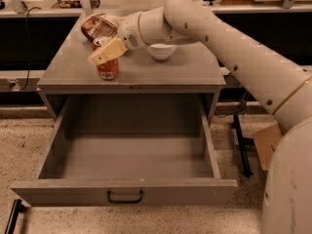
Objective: Place coke can into top drawer
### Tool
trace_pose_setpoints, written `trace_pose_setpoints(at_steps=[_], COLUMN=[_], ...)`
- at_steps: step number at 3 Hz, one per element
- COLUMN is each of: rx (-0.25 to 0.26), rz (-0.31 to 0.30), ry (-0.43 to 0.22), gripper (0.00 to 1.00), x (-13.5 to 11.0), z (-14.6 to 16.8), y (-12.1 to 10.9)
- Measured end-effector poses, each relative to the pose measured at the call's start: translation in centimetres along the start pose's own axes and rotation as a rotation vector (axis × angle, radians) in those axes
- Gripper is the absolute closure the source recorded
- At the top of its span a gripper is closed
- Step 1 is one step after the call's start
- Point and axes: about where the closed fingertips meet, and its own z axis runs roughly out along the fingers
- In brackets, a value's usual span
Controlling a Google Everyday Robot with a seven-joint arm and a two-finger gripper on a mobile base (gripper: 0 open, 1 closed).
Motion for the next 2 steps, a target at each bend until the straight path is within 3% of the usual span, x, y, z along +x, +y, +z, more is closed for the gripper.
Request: trace_pose_setpoints(at_steps=[1, 2], rx=[-0.002, -0.004], rz=[0.049, 0.097], ry=[-0.026, -0.04], gripper=[0.07, 0.25], x=[0.9, 2.3], z=[1.8, 3.0], y=[-0.2, -0.3])
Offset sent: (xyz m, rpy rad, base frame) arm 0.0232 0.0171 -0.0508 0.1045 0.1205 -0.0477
